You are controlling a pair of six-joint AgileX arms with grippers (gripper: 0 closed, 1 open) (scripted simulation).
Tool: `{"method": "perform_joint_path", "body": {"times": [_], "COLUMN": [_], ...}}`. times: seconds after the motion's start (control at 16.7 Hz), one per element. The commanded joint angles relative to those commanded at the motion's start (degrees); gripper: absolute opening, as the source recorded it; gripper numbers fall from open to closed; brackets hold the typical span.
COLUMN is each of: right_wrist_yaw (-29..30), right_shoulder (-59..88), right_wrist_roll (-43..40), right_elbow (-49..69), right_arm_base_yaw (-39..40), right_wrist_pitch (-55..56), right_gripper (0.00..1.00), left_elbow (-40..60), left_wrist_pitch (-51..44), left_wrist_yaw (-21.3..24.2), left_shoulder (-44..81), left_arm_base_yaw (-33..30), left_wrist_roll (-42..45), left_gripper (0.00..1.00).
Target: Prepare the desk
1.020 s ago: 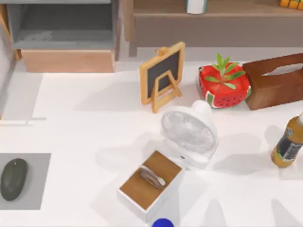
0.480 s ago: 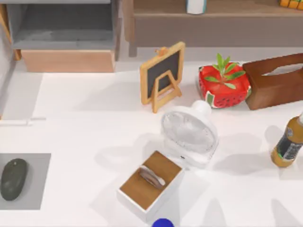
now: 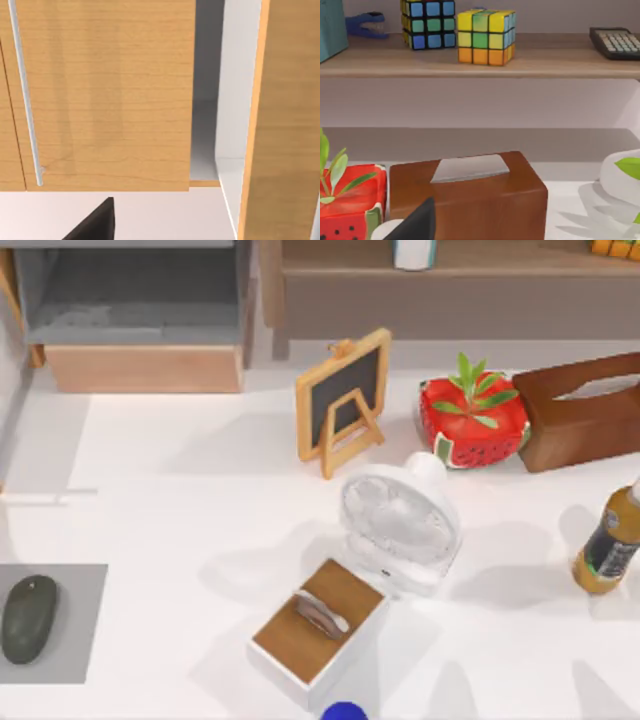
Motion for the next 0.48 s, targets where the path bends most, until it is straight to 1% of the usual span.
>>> {"method": "perform_joint_path", "body": {"times": [0.06,0.48], "right_wrist_yaw": [0.0,0.0], "right_shoulder": [0.0,0.0], "right_wrist_roll": [0.0,0.0], "right_elbow": [0.0,0.0], "right_arm_base_yaw": [0.0,0.0], "right_wrist_pitch": [0.0,0.0], "right_gripper": [1.0,1.0], "left_elbow": [0.0,0.0], "left_wrist_pitch": [0.0,0.0], "left_wrist_yaw": [0.0,0.0], "left_shoulder": [0.0,0.0], "left_arm_base_yaw": [0.0,0.0], "left_wrist_roll": [0.0,0.0], "left_gripper": [1.0,0.47]}}
